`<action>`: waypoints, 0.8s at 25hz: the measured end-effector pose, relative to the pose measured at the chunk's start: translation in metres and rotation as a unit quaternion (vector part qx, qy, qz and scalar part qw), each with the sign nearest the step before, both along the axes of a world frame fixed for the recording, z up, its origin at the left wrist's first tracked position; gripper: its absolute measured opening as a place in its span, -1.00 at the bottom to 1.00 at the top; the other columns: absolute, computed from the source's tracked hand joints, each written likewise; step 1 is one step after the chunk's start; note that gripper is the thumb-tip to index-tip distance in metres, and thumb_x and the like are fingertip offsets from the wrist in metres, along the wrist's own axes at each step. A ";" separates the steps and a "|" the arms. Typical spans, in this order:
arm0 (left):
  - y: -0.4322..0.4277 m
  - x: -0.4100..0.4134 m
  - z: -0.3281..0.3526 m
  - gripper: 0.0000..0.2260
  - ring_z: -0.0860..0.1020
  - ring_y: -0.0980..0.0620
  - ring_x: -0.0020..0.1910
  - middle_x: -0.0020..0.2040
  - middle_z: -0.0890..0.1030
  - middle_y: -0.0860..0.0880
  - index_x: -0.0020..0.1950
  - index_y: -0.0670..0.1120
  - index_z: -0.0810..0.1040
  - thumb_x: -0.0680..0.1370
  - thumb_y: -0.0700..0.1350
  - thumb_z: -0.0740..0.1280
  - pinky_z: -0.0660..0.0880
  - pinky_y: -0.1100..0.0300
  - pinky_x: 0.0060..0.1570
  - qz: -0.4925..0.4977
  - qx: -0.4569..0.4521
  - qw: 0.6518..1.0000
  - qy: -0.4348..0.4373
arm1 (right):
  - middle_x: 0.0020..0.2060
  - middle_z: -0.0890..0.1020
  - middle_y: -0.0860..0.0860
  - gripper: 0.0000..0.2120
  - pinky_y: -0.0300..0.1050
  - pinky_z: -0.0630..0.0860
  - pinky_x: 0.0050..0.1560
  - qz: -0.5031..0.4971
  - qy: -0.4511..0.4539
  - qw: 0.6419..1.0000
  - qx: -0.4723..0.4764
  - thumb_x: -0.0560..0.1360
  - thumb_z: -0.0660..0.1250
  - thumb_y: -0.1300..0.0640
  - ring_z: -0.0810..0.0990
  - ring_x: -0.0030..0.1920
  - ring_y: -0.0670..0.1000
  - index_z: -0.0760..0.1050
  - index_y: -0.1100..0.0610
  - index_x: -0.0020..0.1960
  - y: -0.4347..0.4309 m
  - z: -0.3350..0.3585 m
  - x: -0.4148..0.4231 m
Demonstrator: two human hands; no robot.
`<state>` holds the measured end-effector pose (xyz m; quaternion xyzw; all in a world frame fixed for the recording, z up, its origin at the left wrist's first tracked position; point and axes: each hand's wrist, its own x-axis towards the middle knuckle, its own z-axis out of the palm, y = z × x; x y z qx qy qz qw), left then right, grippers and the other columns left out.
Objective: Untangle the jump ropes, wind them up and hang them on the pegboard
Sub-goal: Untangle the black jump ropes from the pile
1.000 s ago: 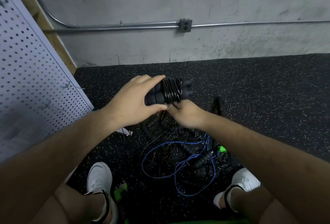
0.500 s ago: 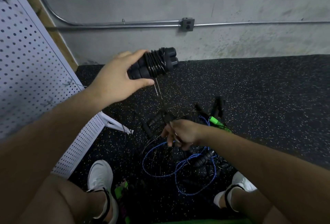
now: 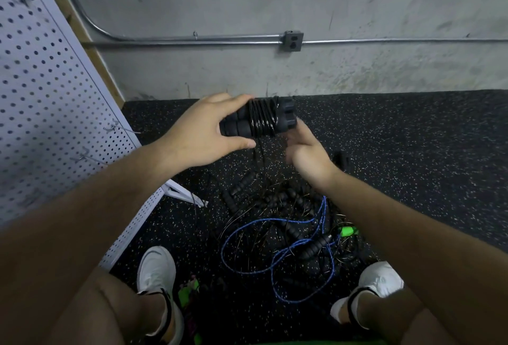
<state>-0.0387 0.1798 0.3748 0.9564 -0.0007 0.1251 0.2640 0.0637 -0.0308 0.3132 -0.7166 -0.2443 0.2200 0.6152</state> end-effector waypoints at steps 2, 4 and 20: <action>-0.004 0.001 -0.003 -0.22 0.45 0.08 0.28 0.18 0.52 0.13 0.56 0.09 0.36 0.40 0.17 0.56 0.38 0.10 0.36 -0.011 0.000 1.000 0.005 | -0.03 0.64 -0.17 -0.60 -0.11 0.47 -0.14 0.055 -0.010 0.995 -0.077 0.39 0.34 0.30 0.59 -0.04 -0.09 0.54 -0.10 0.11 0.010 0.018 -0.009; -0.006 0.002 -0.002 -0.27 0.47 0.08 0.25 0.17 0.54 0.08 0.53 0.10 0.40 0.40 0.12 0.58 0.40 0.11 0.31 -0.018 0.001 1.000 0.004 | -0.05 0.64 -0.23 -0.78 -0.34 0.43 -0.07 0.088 -0.008 0.991 -0.097 0.52 0.42 0.21 0.58 -0.02 -0.27 0.59 -0.03 0.11 0.022 0.015 -0.015; 0.018 0.006 -0.008 -0.37 0.53 0.03 0.10 0.09 0.55 0.05 0.41 0.08 0.49 0.39 0.11 0.58 0.47 0.06 0.18 0.083 0.008 0.996 -0.010 | -0.25 0.49 0.02 -0.73 -0.22 0.46 -0.37 0.146 0.037 0.974 -0.168 0.73 0.07 0.08 0.46 -0.32 -0.05 0.49 0.12 0.03 0.051 -0.008 -0.047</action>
